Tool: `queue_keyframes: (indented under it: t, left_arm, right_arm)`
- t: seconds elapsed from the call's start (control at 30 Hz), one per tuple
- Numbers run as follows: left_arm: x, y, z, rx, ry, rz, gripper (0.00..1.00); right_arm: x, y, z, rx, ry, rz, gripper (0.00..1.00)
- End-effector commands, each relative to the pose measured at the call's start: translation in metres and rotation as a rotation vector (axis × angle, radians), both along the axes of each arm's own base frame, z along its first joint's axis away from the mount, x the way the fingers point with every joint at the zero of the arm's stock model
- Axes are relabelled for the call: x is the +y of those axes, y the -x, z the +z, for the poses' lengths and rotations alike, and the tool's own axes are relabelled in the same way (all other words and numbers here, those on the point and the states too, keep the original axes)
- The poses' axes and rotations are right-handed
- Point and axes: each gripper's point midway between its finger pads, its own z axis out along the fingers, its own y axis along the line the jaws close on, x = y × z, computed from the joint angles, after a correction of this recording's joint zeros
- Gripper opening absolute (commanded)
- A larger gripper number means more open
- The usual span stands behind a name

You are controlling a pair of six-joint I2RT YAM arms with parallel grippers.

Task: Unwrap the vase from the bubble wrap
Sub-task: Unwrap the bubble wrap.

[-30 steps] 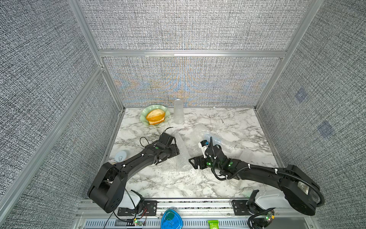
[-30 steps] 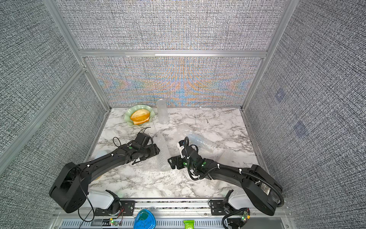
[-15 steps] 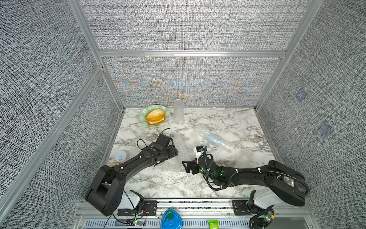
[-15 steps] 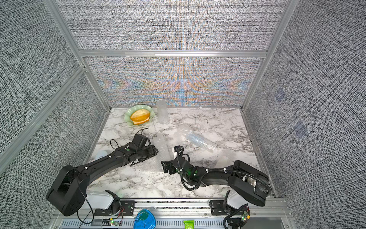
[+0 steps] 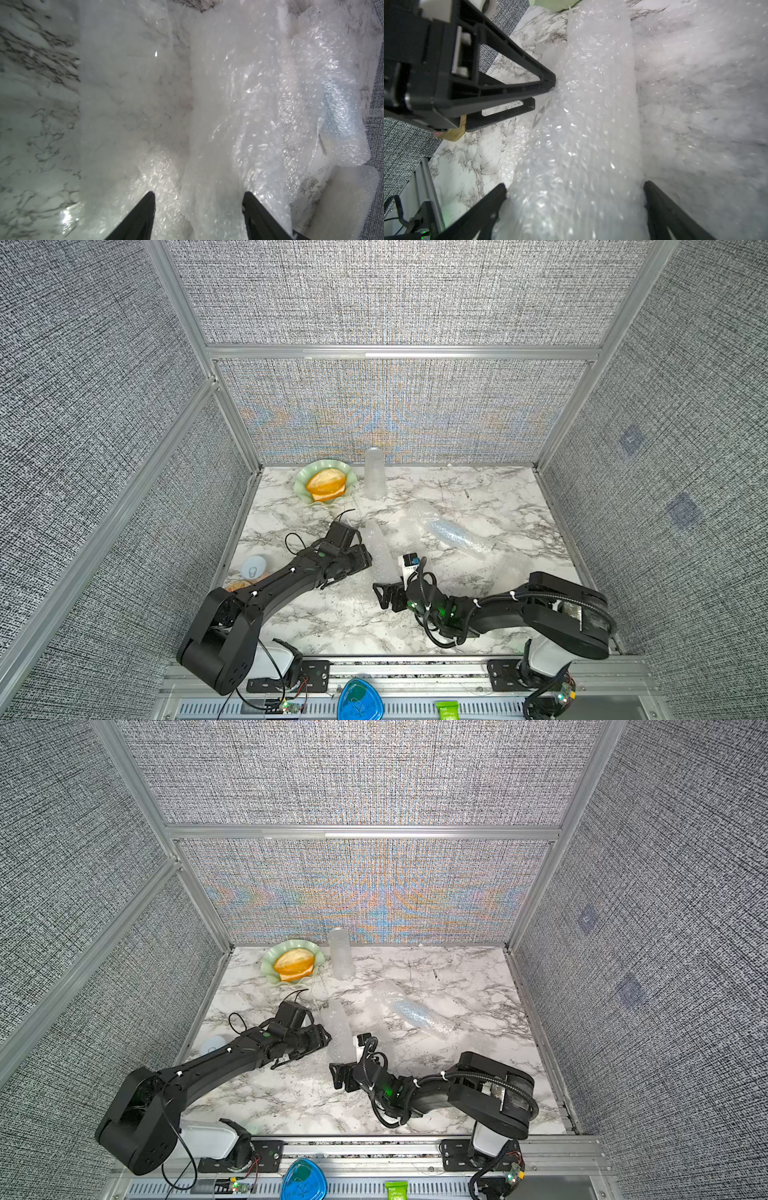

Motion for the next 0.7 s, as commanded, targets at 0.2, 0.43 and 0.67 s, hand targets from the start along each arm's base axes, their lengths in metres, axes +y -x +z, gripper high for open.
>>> queue_keyframes:
  t: [0.2,0.43,0.67]
  left_arm:
    - [0.003,0.000,0.015,-0.001,-0.026,-0.025,0.72]
    - [0.006,-0.016,0.034,-0.037,-0.061,-0.024,0.75]
    - [0.008,-0.043,0.038,-0.057,-0.125,-0.019,0.74]
  right_arm:
    - [0.002,-0.004,-0.001,-0.043,0.014,-0.042,0.86]
    - [0.003,0.001,0.002,-0.100,0.101,-0.041,0.76]
    - [-0.005,0.000,0.003,-0.151,0.186,-0.093,0.75]
